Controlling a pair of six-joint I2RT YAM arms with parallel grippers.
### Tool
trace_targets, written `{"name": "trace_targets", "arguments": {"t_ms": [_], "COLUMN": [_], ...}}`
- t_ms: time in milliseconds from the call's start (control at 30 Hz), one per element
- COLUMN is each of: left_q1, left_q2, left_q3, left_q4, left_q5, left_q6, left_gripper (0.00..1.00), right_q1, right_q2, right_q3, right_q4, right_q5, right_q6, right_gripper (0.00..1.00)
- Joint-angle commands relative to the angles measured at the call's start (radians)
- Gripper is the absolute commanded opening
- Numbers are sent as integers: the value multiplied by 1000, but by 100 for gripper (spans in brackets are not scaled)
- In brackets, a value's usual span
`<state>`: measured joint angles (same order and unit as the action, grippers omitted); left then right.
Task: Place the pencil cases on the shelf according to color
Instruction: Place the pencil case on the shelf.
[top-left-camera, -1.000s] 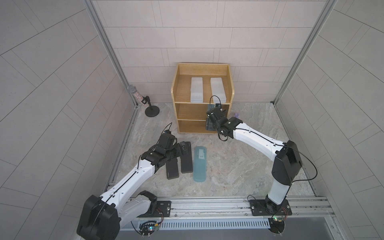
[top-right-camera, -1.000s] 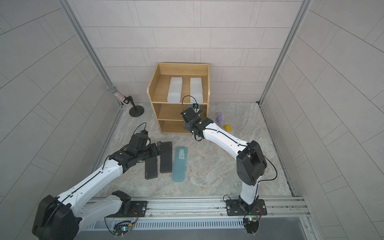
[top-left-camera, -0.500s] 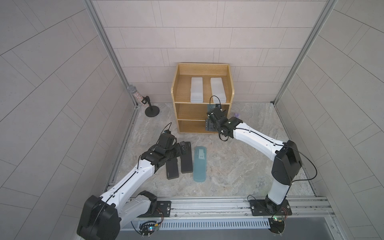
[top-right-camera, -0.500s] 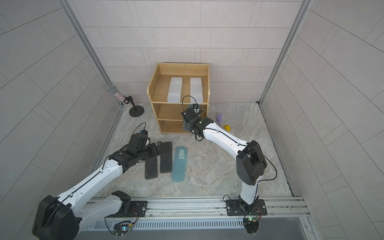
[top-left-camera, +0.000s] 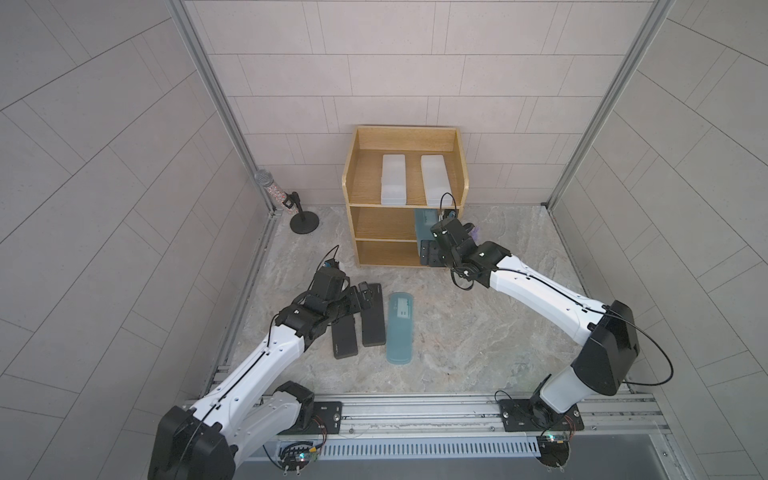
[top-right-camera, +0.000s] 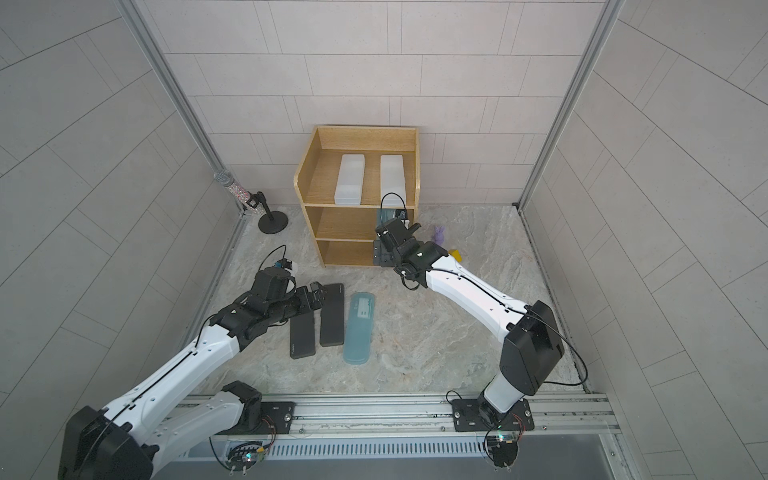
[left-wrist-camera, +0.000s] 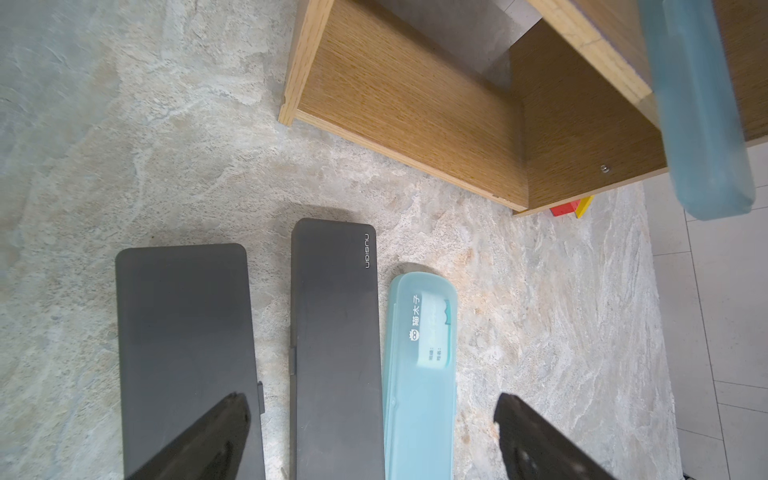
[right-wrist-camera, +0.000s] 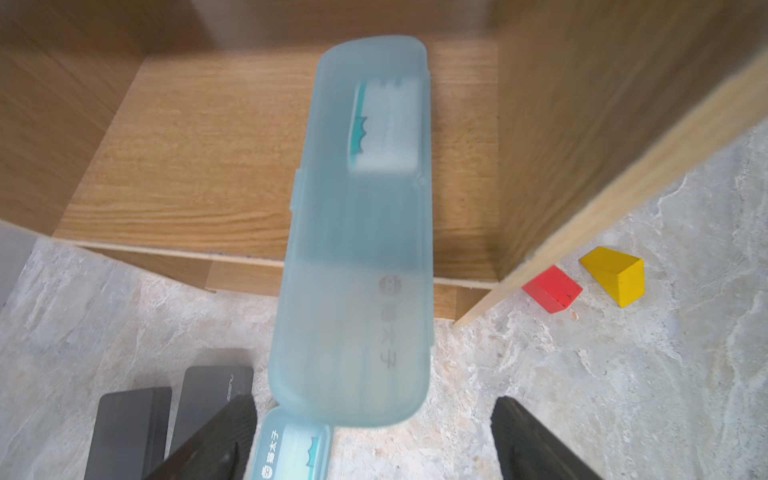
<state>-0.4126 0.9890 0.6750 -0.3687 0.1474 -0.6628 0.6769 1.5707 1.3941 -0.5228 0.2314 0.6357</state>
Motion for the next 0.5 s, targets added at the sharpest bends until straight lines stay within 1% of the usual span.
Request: {"name": "trace_targets", "arguments": {"t_ms": [0,133,167,267,367,433,467], "left_q1": [5,5,4,5,5,4,3], "left_q2": [-18,-35,-39,-19,18,23,22], "left_q3": [11,-3,-13,-39,-45,-53,-58], "left_q4": [-24,-21,-13,16,30,45,51], "left_q5": [-12,-6,-7,12,55,66,66], "left_q6": [-9,-19,-21,-27,-36,-47,-51], "left_gripper": [100,100,100,100,100,100,100], "right_q1": [30,60,62,56,15,-10,-18], "right_q2": [-54,-115,-127,-140,-116,-94,-83], "right_q3": [-48,-142,-169,-227,-254,-263,-264], "right_q4": [-4,47,69,132,196,237,254], "right_q5": [2,-12,-27,-75,-177,-210,-213], "right_q6": [7,31,37,50,70,67,61], "right_gripper": [93,87,82,59,44,38,36]}}
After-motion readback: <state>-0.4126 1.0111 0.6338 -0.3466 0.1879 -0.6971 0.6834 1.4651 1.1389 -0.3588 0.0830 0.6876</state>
